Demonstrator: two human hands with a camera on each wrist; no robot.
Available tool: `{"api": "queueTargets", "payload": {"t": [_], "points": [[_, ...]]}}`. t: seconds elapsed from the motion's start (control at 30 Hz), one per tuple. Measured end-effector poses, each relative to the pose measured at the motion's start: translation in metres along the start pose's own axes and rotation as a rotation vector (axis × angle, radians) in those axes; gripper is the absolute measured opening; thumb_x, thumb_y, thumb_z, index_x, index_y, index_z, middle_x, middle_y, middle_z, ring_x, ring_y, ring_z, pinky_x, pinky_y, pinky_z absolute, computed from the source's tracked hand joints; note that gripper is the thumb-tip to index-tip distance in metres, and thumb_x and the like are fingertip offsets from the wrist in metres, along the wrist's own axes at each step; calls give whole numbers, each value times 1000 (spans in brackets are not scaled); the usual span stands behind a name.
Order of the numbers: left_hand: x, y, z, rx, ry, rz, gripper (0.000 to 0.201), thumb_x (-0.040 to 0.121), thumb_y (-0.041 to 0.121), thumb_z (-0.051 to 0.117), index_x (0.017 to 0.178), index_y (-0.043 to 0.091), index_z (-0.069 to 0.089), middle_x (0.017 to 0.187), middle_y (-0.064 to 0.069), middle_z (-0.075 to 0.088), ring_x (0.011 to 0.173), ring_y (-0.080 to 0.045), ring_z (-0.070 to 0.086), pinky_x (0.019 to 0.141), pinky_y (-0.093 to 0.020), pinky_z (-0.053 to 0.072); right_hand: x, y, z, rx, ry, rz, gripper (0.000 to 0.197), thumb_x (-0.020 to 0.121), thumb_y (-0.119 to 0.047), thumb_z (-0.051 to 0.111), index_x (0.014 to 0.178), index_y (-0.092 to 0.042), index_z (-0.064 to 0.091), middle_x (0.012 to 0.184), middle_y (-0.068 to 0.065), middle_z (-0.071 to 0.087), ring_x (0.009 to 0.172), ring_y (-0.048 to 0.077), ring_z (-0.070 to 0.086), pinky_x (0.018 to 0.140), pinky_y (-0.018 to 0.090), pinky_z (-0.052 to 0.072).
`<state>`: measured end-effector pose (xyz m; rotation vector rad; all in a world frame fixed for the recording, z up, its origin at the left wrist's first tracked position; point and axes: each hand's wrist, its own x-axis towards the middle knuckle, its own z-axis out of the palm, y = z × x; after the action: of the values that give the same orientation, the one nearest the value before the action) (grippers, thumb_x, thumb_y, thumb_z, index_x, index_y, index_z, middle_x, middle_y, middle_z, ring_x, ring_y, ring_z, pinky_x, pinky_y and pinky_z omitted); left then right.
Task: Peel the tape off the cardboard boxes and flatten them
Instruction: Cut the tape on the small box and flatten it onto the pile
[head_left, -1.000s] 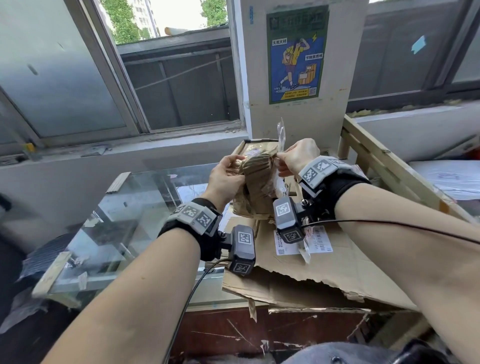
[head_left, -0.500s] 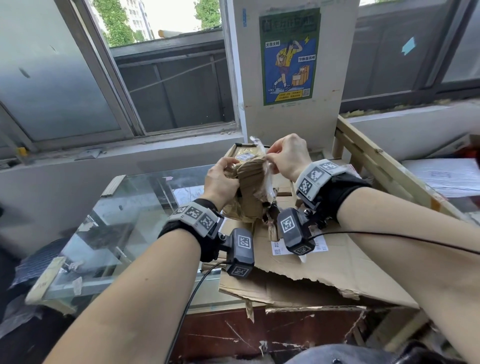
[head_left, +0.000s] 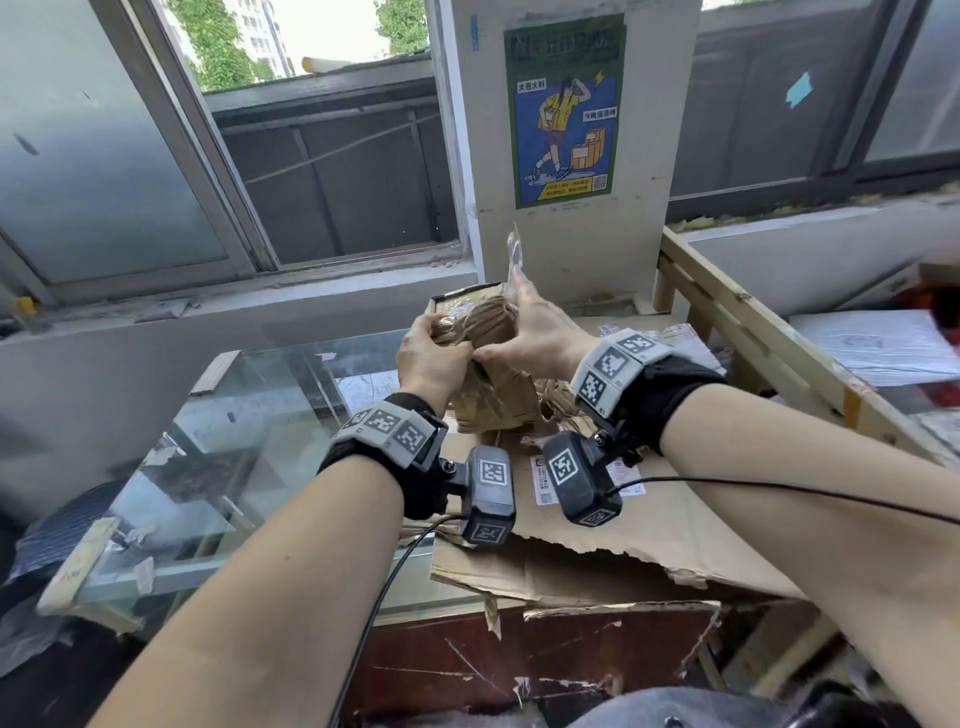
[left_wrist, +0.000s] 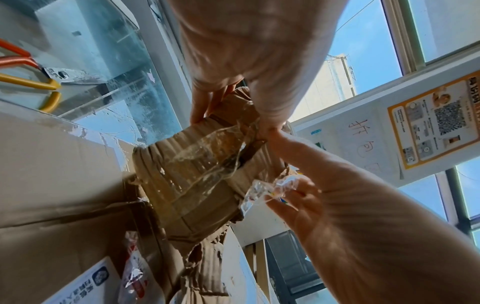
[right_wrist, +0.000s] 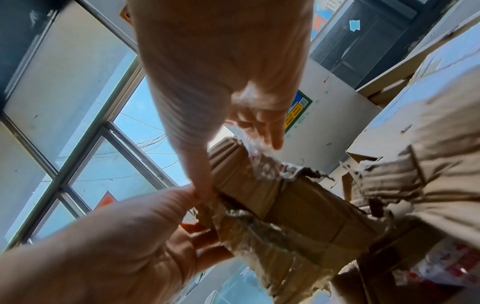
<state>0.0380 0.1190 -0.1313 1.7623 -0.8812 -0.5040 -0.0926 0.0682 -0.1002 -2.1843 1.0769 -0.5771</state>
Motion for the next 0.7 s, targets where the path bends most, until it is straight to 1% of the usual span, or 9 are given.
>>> {"api": "queueTargets", "payload": {"t": [0.03,0.13,0.23,0.3,0.4,0.5,0.57,0.63,0.7], "points": [[-1,1,0,-3,0,-4,47,78,12,67,123,20,57,113,-8,66,104,-25,63,92,-41,53,1,1,3,-39,-2,6,113,74,-36,77,151,-7,0,146,13,40,133,26,42,113,33,31],[-5,2,1,-9,-4,-2,48,77,13,69,123,19,59,112,-7,66,104,-24,63,93,-40,53,1,5,7,-140,12,17,107,74,-38,77,150,-3,10,150,14,32,137,25,35,114,34,28],[-9,4,2,-42,-55,-6,55,68,19,69,122,23,60,109,-6,66,101,-25,64,90,-43,54,-1,9,7,-213,14,80,105,75,-35,72,151,-6,5,145,18,30,132,31,37,111,39,33],[-10,4,3,-56,-80,-15,57,67,19,66,123,27,60,111,-6,65,100,-26,65,88,-45,56,-4,7,6,-232,6,121,104,76,-36,67,151,-10,1,138,19,29,127,34,38,109,41,35],[-7,3,1,-60,-89,-8,58,71,14,63,128,24,58,117,-8,64,103,-28,64,88,-45,56,-8,2,1,-142,-33,120,90,81,-22,56,151,-10,1,134,18,29,125,34,38,107,37,34],[-4,2,-4,-74,-116,-5,58,80,4,58,135,20,53,126,-8,61,106,-30,63,83,-38,57,-10,1,-4,-64,20,80,78,86,-10,47,150,-7,4,143,20,34,130,34,39,107,34,30],[-1,1,-7,-87,-134,-6,59,83,1,54,139,19,50,135,-7,57,104,-28,63,73,-31,54,-10,3,-4,-55,114,63,65,91,-12,46,147,-5,14,137,21,46,125,34,46,104,35,35],[0,-2,-9,-97,-149,5,58,84,-2,50,139,16,49,137,-8,55,102,-27,62,66,-26,49,-6,7,-5,-8,172,72,52,95,-17,49,140,-3,28,127,19,54,117,33,51,99,36,39],[0,-3,-10,-103,-158,5,57,84,-4,46,138,13,50,133,-9,57,89,-24,61,56,-22,46,2,14,-6,81,162,102,40,94,-17,54,129,0,44,114,14,58,107,28,55,93,37,44]]}}
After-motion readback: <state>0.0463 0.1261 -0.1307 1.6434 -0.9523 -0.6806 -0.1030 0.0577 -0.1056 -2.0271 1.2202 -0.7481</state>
